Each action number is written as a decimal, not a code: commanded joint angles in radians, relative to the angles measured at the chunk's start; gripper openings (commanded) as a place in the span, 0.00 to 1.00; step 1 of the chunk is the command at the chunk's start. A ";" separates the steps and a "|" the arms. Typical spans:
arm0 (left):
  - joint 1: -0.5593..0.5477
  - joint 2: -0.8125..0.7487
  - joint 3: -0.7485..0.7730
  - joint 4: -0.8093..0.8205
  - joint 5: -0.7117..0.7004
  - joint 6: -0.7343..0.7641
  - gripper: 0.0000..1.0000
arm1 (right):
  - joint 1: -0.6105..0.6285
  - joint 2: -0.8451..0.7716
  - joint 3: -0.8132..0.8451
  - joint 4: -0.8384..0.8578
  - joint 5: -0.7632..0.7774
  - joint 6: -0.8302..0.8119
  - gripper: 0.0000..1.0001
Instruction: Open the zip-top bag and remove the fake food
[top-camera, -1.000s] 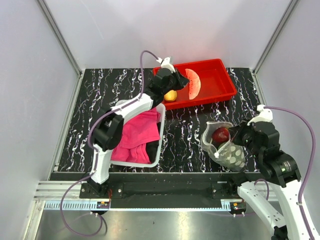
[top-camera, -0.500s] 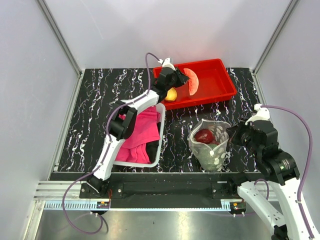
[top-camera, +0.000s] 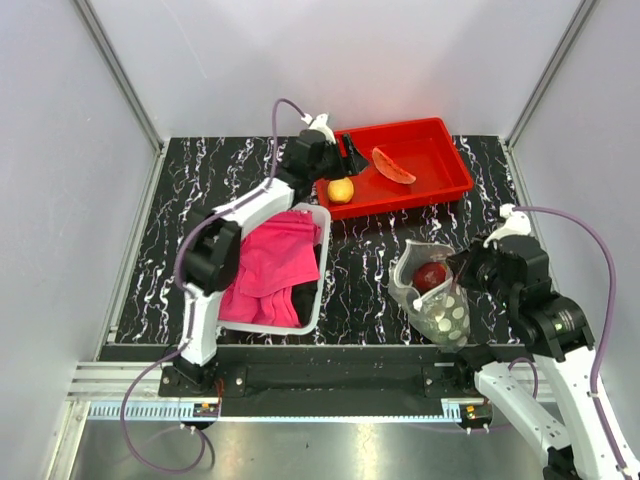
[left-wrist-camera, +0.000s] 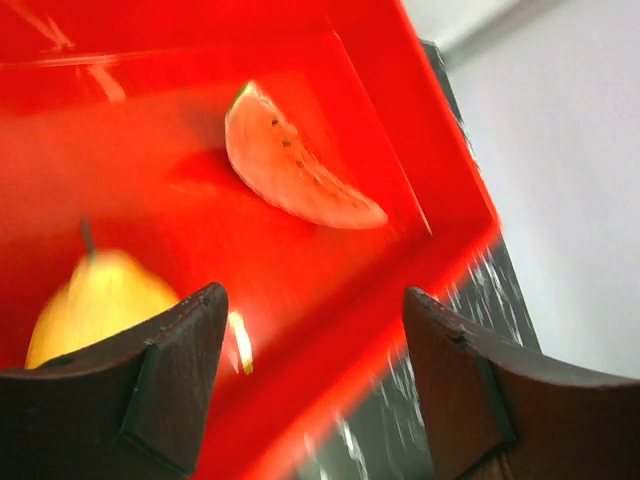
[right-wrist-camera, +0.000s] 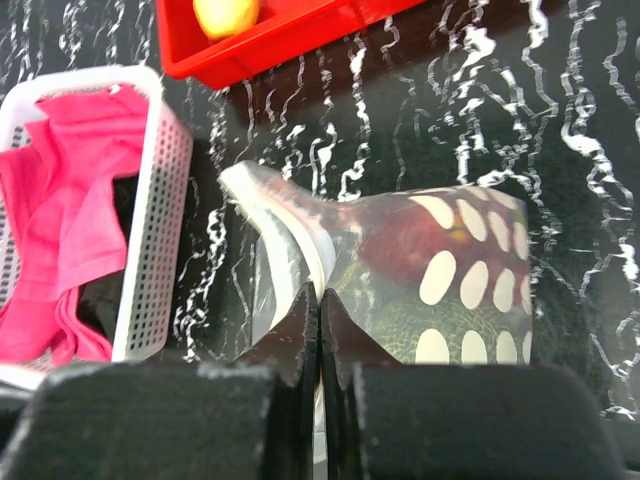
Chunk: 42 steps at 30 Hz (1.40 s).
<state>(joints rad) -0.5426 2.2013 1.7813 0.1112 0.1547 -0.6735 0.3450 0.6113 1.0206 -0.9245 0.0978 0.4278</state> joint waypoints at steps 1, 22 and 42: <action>-0.029 -0.355 -0.196 -0.073 0.120 0.077 0.71 | 0.003 0.021 0.021 0.085 -0.070 0.014 0.00; -0.480 -0.546 -0.362 -0.357 0.030 0.178 0.28 | 0.005 0.088 -0.024 0.225 -0.307 0.071 0.00; -0.846 -0.752 -0.482 -0.338 -0.709 0.220 0.25 | 0.003 0.099 -0.019 0.223 -0.334 0.095 0.00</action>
<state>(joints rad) -1.3754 1.4101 1.2774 -0.2577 -0.4294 -0.4488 0.3450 0.7189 0.9794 -0.7589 -0.2047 0.5064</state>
